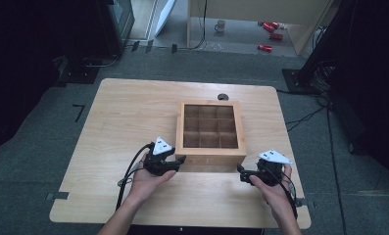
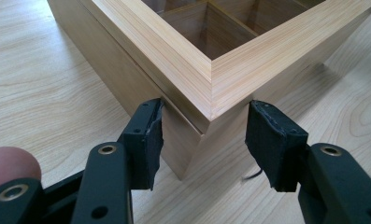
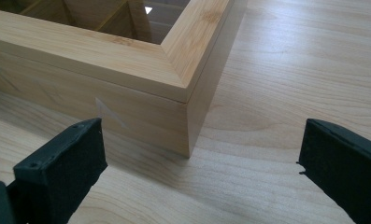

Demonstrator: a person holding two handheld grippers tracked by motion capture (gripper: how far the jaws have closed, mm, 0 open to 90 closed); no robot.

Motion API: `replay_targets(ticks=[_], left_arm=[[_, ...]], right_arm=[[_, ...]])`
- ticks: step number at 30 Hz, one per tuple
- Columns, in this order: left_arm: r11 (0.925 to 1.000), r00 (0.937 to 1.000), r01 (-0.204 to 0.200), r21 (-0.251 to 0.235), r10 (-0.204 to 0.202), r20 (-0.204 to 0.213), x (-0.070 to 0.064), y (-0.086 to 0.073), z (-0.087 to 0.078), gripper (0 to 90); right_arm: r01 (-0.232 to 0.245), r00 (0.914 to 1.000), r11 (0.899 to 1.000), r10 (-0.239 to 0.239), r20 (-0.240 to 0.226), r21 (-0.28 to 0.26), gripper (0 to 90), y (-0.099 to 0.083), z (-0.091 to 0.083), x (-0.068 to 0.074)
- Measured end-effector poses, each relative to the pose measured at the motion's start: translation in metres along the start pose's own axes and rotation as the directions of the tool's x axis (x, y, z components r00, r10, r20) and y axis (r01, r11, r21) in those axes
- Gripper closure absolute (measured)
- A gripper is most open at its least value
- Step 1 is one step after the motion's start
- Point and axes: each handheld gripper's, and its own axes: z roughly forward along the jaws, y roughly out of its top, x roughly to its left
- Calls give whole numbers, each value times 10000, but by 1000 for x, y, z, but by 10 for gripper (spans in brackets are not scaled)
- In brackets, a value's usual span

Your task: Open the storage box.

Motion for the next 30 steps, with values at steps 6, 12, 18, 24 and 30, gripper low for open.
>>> replay_targets(ticks=[6, 12, 18, 24, 30], left_arm=[[10000, 9999, 85, -17, -85, 60, 1, 1, -2, 498], [10000, 10000, 27, -85, -26, 32, 0, 2, -3, 498], [9994, 9996, -264, -239, 265, 59, -2, 10, -8, 513], [9991, 9995, -315, -284, 316, 31, -3, 13, -9, 508], [9990, 9994, -350, -290, 350, -5, -4, 16, -11, 501]], right_arm=[[8, 10000, 10000, -8, -76, 21, 4, 0, 1, 1], [47, 9999, 10000, -46, -144, 49, 6, 0, 3, 3], [67, 9998, 10000, -68, -199, -38, 34, 2, 5, 5], [-79, 9998, 9994, 73, -200, -333, 99, 5, 8, 7], [-181, 9997, 9978, 171, -163, -634, 153, 8, 14, 10]])
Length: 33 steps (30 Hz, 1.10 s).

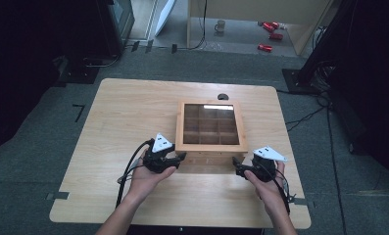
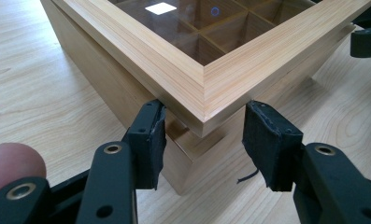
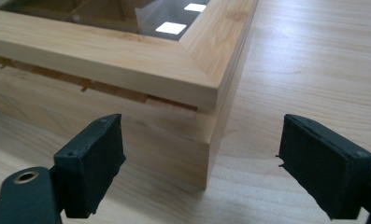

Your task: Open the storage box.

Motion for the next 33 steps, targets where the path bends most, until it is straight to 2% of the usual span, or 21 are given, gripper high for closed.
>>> replay_targets(ticks=[4, 6, 11, 14, 16, 20, 26, 27, 29, 33], left_arm=[[10000, 10000, -13, 22, 13, -7, 0, 0, 0, 501], [10000, 10000, -6, 22, 6, 2, 0, 0, 0, 501], [10000, 10000, 7, -40, -7, 36, 1, 1, -1, 497], [10000, 10000, 12, -25, -12, 41, 1, 1, -1, 497], [10000, 10000, 7, -38, -7, 54, 1, 1, -1, 497], [10000, 10000, -5, -61, 6, 33, 1, 1, -1, 497], [9994, 9997, 192, -279, -188, 122, 2, 2, -3, 494], [9993, 9997, 211, -301, -207, 120, 3, 2, -4, 484], [9991, 9996, 262, -321, -258, 131, 4, 2, -5, 472], [9995, 9997, 206, -232, -203, 102, 8, -2, -12, 366]], right_arm=[[-38, 9999, 9997, 42, 155, -230, 215, 3, 3, 1], [-183, 9998, 9991, 182, -21, -376, 243, 4, 3, 1], [34, 10000, 9975, -37, -50, -699, 306, 6, 2, 4], [105, 9997, 9976, -118, -191, -690, 306, 3, 2, 5], [221, 9997, 9976, -227, -89, -659, 308, 2, 2, 4], [127, 9999, 9963, -124, 38, -850, 323, 3, 1, 4], [310, 9993, 9931, -286, 229, -1127, 323, 5, -1, 6], [474, 9986, 9915, -441, 297, -1209, 321, 6, -1, 6], [512, 9984, 9913, -477, 317, -1209, 320, 7, -2, 6], [664, 9974, 9899, -623, 361, -1252, 319, 9, -3, 6]])
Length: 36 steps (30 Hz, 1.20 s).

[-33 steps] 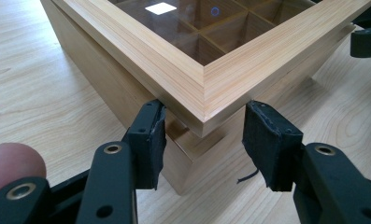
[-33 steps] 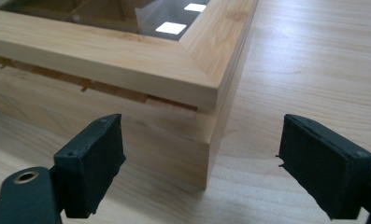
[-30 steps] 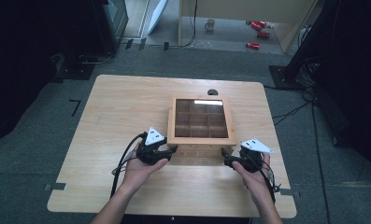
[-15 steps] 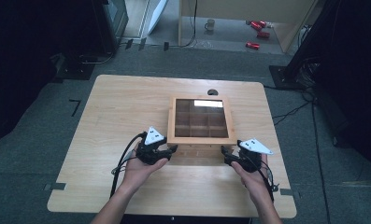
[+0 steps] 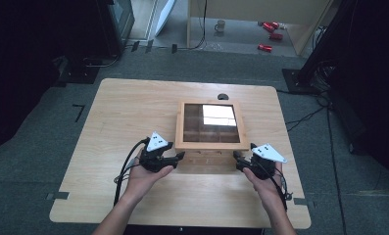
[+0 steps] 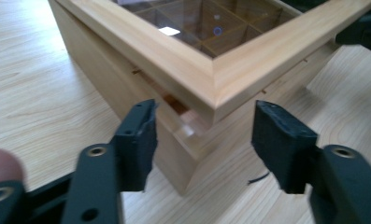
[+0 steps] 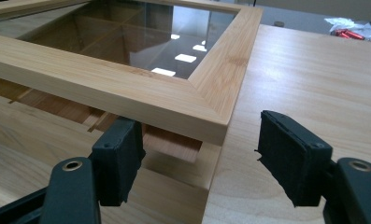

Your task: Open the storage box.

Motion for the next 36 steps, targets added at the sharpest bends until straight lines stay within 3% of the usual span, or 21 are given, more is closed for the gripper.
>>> replay_targets(ticks=[3, 8, 18, 25, 28, 32, 36], left_arm=[[9993, 9997, -142, 343, 149, -203, 3, -8, -3, 251], [9969, 9987, 54, 781, -14, -503, 11, -28, -5, 182], [9900, 9927, 440, 1341, -283, -1173, 28, -58, -9, 163], [9843, 9895, 582, 1665, -348, -1405, 34, -72, -5, 163], [9817, 9873, 514, 1835, -223, -1576, 35, -77, -1, 163], [9834, 9870, 355, 1781, -66, -1603, 35, -78, -1, 161], [9875, 9813, -6, 1575, 309, -1901, 33, -83, 1, 141]], right_arm=[[23, 10000, 9998, -23, -33, -172, 319, 4, -2, -1], [108, 9999, 9988, -109, -6, -470, 316, 14, -5, -1], [361, 9993, 9958, -349, 155, -843, 308, 38, -8, -2], [470, 9985, 9933, -438, 326, -1056, 306, 59, -6, -3], [557, 9979, 9916, -513, 398, -1164, 306, 67, -4, -3], [616, 9974, 9894, -560, 456, -1312, 306, 79, -1, -5], [698, 9965, 9885, -630, 541, -1343, 306, 87, 5, -4]])
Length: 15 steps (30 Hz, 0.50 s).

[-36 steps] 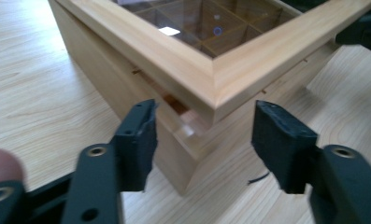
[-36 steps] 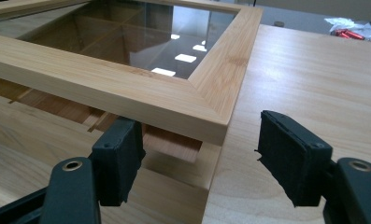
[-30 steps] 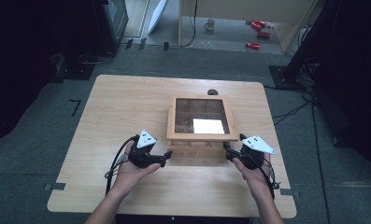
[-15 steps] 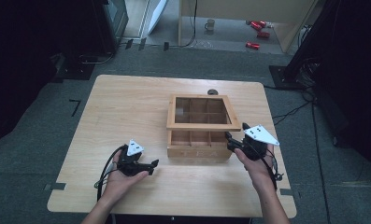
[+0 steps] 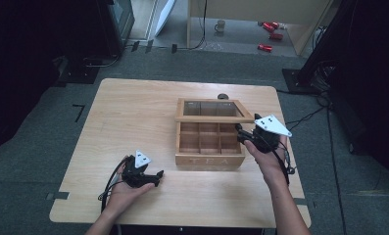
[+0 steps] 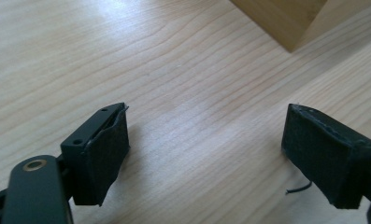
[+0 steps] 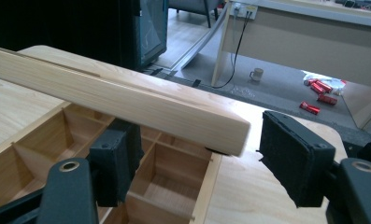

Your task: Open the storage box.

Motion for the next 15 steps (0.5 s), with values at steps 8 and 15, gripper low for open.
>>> replay_targets(ticks=[8, 15], left_arm=[[10000, 10000, 28, -9, -28, -14, 0, 0, 0, 138], [10000, 10000, 24, -4, -24, -11, 0, 0, 0, 140]], right_arm=[[-184, 9998, 9988, 186, 49, -463, 306, 19, 12, -6], [-179, 9990, 9954, 139, -428, -945, 363, 33, 24, -15]])
